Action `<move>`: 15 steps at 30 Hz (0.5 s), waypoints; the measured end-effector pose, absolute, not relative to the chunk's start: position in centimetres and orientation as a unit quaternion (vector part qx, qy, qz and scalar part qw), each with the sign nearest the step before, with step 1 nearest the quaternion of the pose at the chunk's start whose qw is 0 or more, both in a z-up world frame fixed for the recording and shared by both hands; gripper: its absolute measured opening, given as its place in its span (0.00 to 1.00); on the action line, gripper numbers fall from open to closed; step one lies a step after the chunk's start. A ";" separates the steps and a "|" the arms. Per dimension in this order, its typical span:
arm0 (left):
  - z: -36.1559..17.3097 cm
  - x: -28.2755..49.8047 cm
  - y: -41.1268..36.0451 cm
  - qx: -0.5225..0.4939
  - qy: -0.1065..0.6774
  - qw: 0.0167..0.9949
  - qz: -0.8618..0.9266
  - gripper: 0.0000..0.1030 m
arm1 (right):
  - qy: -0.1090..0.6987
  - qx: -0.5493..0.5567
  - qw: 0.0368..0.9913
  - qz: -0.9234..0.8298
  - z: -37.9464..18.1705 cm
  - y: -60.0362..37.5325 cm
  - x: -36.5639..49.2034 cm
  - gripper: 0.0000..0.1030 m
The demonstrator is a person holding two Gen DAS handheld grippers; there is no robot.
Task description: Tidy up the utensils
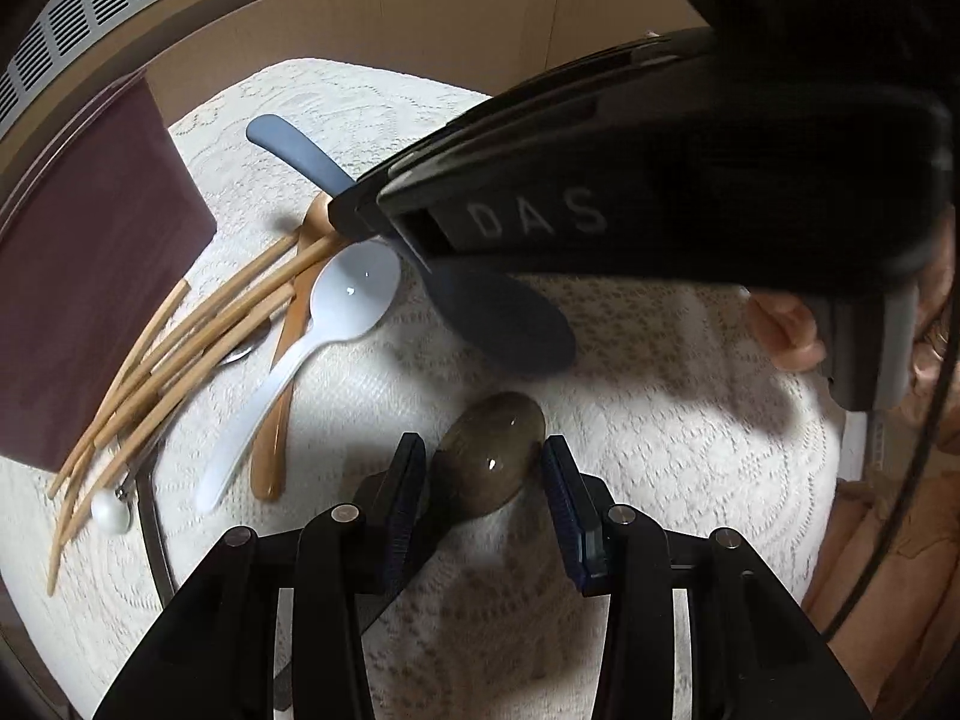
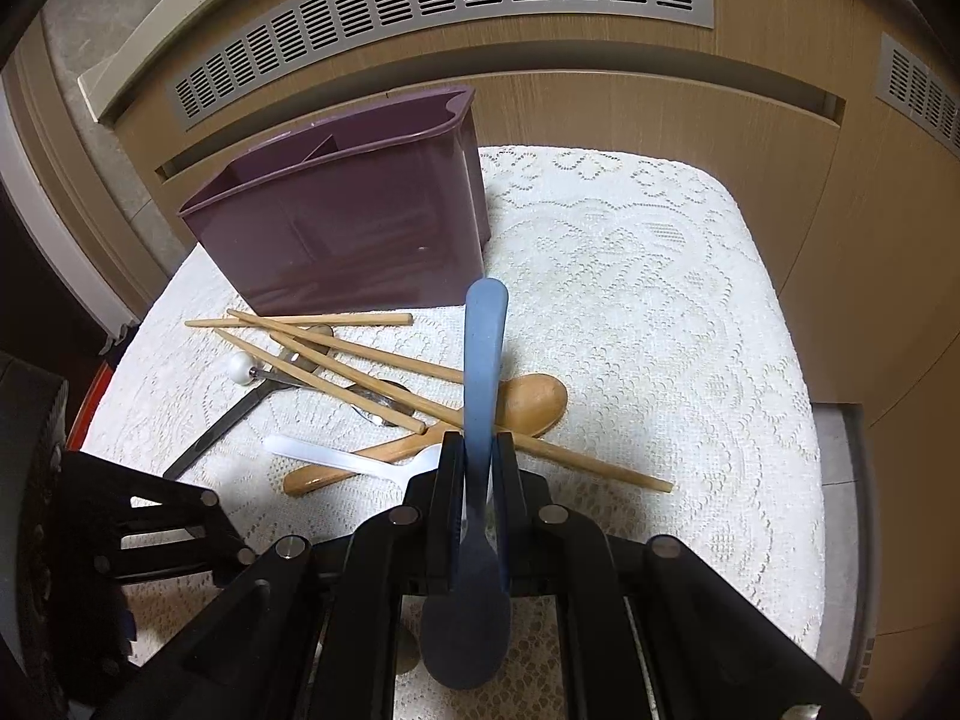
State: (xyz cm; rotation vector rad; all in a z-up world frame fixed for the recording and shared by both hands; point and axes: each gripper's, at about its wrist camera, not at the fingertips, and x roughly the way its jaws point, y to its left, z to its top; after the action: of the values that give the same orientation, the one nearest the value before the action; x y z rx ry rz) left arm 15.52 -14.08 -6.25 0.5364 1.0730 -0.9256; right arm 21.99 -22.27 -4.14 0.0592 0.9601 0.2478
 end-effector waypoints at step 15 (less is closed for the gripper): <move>-4.3 16.2 -4.6 0.111 0.454 0.847 -0.255 0.38 | 0.457 0.027 0.874 0.160 -3.9 -22.2 20.7 0.12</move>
State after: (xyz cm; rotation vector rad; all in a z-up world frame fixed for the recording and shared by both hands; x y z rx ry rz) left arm 16.19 -4.59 -4.26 0.2339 0.9568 -0.5370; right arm 20.68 -22.19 -3.93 0.0564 0.9553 0.3336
